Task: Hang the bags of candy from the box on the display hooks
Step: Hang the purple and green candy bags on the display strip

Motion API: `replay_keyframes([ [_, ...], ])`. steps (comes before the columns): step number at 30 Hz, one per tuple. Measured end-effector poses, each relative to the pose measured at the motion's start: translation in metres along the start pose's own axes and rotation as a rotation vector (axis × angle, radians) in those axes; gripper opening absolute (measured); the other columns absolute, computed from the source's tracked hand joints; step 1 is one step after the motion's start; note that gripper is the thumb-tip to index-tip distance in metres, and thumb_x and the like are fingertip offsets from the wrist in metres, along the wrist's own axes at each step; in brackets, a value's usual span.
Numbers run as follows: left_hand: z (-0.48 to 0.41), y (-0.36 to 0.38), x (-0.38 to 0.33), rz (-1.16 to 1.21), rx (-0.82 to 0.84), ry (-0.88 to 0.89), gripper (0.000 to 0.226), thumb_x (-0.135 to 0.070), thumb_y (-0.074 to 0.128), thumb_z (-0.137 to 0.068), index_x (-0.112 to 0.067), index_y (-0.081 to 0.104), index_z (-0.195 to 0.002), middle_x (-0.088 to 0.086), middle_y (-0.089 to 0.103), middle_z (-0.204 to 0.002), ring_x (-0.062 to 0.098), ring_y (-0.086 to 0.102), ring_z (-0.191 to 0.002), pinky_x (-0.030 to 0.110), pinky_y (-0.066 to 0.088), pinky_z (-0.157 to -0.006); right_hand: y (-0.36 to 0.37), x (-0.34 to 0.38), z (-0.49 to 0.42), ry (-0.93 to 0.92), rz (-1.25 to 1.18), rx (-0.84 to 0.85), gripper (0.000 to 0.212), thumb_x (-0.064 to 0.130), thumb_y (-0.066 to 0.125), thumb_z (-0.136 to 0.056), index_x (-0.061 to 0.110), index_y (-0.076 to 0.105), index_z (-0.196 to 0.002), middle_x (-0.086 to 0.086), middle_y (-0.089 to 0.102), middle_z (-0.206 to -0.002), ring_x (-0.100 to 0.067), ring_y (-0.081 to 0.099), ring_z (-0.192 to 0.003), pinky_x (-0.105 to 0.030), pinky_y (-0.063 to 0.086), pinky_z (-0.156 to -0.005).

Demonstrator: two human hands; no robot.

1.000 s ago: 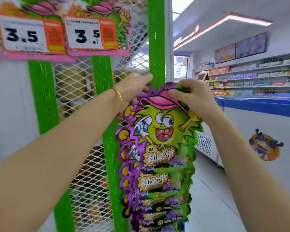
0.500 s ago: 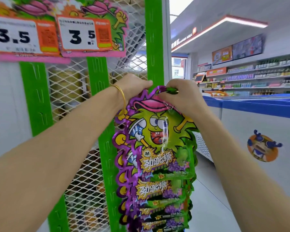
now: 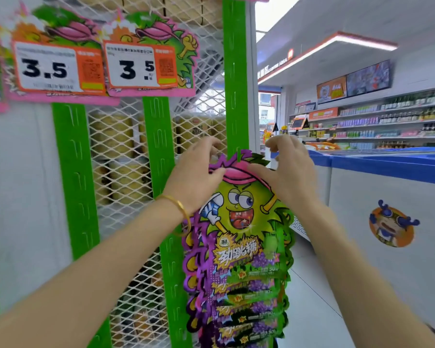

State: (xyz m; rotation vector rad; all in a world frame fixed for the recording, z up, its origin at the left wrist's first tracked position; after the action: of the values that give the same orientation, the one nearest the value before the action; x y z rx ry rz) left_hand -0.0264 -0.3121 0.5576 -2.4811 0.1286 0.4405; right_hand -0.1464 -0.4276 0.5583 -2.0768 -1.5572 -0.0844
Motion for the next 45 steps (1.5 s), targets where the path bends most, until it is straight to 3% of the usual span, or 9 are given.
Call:
replay_keyframes([
  [5, 0.102, -0.016, 0.014, -0.053, -0.159, 0.119, 0.037, -0.020, 0.057, -0.086, -0.020, 0.050, -0.123, -0.012, 0.049, -0.115, 0.001, 0.042, -0.111, 0.014, 0.029, -0.101, 0.007, 0.034, 0.094, -0.047, -0.310, -0.010, 0.025, 0.026, 0.072, -0.078, 0.023, 0.055, -0.095, 0.011, 0.054, -0.088, -0.008, 0.052, -0.070, -0.025, 0.044, -0.063],
  [13, 0.361, 0.071, 0.190, 0.108, 0.331, -0.480, 0.027, -0.010, 0.059, -0.085, -0.017, 0.059, -0.110, 0.001, 0.059, -0.108, 0.010, 0.055, -0.097, 0.022, 0.045, -0.083, 0.234, 0.030, 0.384, 0.198, -0.462, 1.062, 0.017, 0.021, 0.069, -0.083, 0.027, 0.054, -0.080, 0.010, 0.056, -0.072, -0.010, 0.057, -0.055, -0.025, 0.047, -0.057],
  [17, 0.459, 0.076, 0.264, 0.004, 0.442, -0.694, 0.029, -0.001, 0.059, -0.083, -0.012, 0.061, -0.110, 0.004, 0.061, -0.105, 0.016, 0.058, -0.094, 0.031, 0.047, -0.086, 0.310, 0.012, 0.533, 0.141, -0.263, 1.471, 0.024, 0.023, 0.068, -0.084, 0.010, 0.061, -0.103, -0.006, 0.061, -0.087, -0.020, 0.058, -0.082, -0.024, 0.038, -0.068],
  [22, 0.491, 0.093, 0.294, -0.060, 0.560, -0.749, 0.027, -0.002, 0.057, -0.084, -0.005, 0.061, -0.110, 0.012, 0.062, -0.109, 0.016, 0.056, -0.096, 0.012, 0.036, -0.081, 0.345, 0.020, 0.643, -0.214, -0.143, 1.744, 0.062, 0.021, 0.066, -0.084, 0.018, 0.040, -0.140, -0.007, 0.043, -0.140, -0.023, 0.043, -0.126, -0.025, 0.030, -0.101],
  [27, 0.487, 0.102, 0.305, -0.064, 0.579, -0.772, 0.026, -0.008, 0.055, -0.088, -0.008, 0.058, -0.114, 0.006, 0.058, -0.116, 0.012, 0.054, -0.098, 0.011, 0.031, -0.081, 0.360, 0.038, 0.668, -0.629, 0.029, 1.696, 0.068, 0.024, 0.058, -0.088, 0.032, 0.022, -0.145, 0.000, 0.005, -0.157, -0.028, 0.018, -0.140, -0.045, 0.030, -0.108],
  [33, 0.490, 0.104, 0.306, 0.002, 0.545, -0.823, 0.023, -0.010, 0.056, -0.088, -0.015, 0.060, -0.111, -0.006, 0.054, -0.105, 0.007, 0.056, -0.093, 0.011, 0.036, -0.078, 0.371, 0.055, 0.641, -0.801, 0.009, 1.646, 0.021, 0.026, 0.065, -0.083, 0.020, 0.060, -0.103, 0.002, 0.044, -0.141, -0.022, 0.022, -0.140, -0.043, 0.023, -0.111],
  [36, 0.503, 0.115, 0.304, 0.104, 0.617, -0.906, 0.022, -0.014, 0.061, -0.086, -0.012, 0.061, -0.108, -0.003, 0.062, -0.106, 0.010, 0.059, -0.094, 0.012, 0.039, -0.078, 0.372, 0.061, 0.606, -0.668, -0.063, 1.685, 0.020, 0.034, 0.072, -0.076, 0.020, 0.063, -0.088, 0.001, 0.066, -0.102, -0.018, 0.054, -0.108, -0.034, 0.035, -0.097],
  [41, 0.546, 0.156, 0.274, 0.143, 1.082, -0.906, 0.034, -0.039, 0.066, -0.082, -0.010, 0.054, -0.093, -0.002, 0.055, -0.087, 0.018, 0.054, -0.087, 0.020, 0.043, -0.076, 0.342, 0.071, 0.533, -0.340, -0.311, 1.619, 0.018, 0.025, 0.073, -0.078, 0.013, 0.068, -0.090, 0.003, 0.062, -0.081, -0.010, 0.053, -0.076, -0.029, 0.037, -0.066],
  [45, 0.507, 0.146, 0.259, 0.103, 0.858, -0.758, 0.025, -0.021, 0.059, -0.089, 0.002, 0.061, -0.098, 0.007, 0.058, -0.081, 0.020, 0.054, -0.081, 0.024, 0.035, -0.062, 0.300, 0.060, 0.485, 0.024, -0.569, 1.524, 0.016, 0.006, 0.072, -0.079, 0.020, 0.067, -0.075, 0.015, 0.060, -0.061, 0.004, 0.050, -0.056, -0.009, 0.035, -0.055],
])
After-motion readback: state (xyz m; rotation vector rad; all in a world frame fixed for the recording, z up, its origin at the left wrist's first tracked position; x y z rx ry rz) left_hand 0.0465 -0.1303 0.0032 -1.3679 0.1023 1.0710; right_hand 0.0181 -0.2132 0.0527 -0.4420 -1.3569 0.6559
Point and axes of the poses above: each hand's wrist, its own z-axis away from the middle knuckle, its own y-axis out of the palm, x = y × z, the point moved 10 cm from there along -z, towards the middle knuckle
